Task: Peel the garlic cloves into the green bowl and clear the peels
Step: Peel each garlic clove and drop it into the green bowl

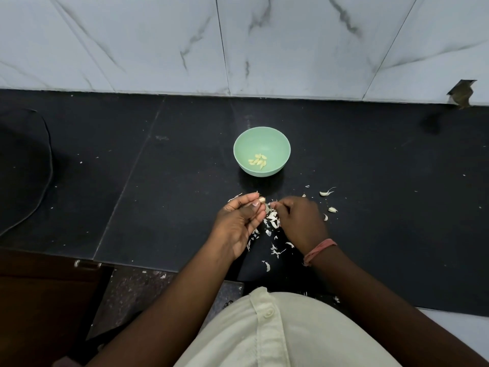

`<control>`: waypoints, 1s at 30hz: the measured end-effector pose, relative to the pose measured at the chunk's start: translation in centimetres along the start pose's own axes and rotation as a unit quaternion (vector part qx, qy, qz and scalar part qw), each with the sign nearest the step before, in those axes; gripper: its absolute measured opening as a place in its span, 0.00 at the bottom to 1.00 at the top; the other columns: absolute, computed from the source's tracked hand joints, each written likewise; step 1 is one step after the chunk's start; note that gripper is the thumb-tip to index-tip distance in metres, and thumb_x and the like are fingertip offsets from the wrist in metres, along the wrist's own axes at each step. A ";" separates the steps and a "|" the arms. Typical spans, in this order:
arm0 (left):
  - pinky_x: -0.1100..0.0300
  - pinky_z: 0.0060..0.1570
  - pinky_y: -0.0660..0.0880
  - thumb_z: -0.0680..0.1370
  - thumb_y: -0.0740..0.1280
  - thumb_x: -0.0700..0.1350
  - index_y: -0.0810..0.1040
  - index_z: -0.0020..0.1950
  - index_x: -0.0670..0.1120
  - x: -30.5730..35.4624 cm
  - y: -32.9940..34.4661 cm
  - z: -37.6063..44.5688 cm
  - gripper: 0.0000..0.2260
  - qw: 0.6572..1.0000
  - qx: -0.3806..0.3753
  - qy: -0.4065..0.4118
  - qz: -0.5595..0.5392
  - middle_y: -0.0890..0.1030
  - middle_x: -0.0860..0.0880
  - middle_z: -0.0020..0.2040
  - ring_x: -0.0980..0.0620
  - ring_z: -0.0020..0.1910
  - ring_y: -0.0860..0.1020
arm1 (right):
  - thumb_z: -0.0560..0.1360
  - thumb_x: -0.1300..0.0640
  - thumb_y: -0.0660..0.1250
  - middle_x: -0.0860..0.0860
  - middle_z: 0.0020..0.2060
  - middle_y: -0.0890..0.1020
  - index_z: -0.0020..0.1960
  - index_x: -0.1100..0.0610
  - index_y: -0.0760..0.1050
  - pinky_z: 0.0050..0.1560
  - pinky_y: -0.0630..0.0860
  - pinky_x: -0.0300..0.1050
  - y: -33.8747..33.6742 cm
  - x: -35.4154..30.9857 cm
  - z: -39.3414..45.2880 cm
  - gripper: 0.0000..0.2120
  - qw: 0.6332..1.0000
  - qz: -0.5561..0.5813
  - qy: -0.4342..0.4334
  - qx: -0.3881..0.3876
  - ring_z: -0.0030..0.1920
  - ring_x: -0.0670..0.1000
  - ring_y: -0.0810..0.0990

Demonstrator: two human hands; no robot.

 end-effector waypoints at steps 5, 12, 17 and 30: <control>0.61 0.44 0.83 0.76 0.69 0.29 0.82 0.49 0.39 0.1 -0.2 0.0 0.07 1.000 0.006 -0.004 -0.001 0.85 0.44 0.42 0.51 0.41 0.85 | 0.76 0.64 0.70 0.49 0.42 0.86 0.50 0.55 0.85 0.48 0.76 0.37 0.2 0.2 -0.3 0.08 0.998 0.051 0.018 -0.010 0.43 0.46 0.83; 0.58 0.52 0.82 0.76 0.69 0.30 0.81 0.51 0.38 0.6 0.0 0.2 0.07 1.000 -0.004 0.017 0.003 0.85 0.43 0.44 0.50 0.42 0.85 | 0.72 0.71 0.62 0.48 0.42 0.85 0.53 0.54 0.84 0.39 0.69 0.23 0.8 -0.8 -0.6 0.19 0.997 0.060 0.006 -0.048 0.34 0.34 0.77; 0.59 0.50 0.82 0.77 0.68 0.31 0.81 0.52 0.38 0.8 0.4 0.3 0.06 0.999 -0.014 0.028 0.021 0.85 0.43 0.43 0.51 0.41 0.84 | 0.73 0.56 0.73 0.45 0.39 0.83 0.45 0.49 0.80 0.46 0.82 0.53 -0.5 0.4 -0.1 0.04 0.996 0.084 0.030 0.012 0.41 0.49 0.84; 0.61 0.48 0.82 0.75 0.71 0.31 0.82 0.54 0.35 1.5 0.6 0.2 0.08 0.991 0.011 0.107 0.085 0.84 0.38 0.46 0.47 0.44 0.84 | 0.73 0.61 0.74 0.48 0.44 0.84 0.54 0.54 0.85 0.50 0.78 0.40 -2.4 -1.7 0.4 0.10 0.991 0.084 -0.092 0.041 0.44 0.45 0.82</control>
Point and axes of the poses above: each hand's wrist, its own z-axis towards the middle knuckle, its own y-axis out of the palm, x = y × z, the point moved 10 cm from there along z, towards the middle knuckle
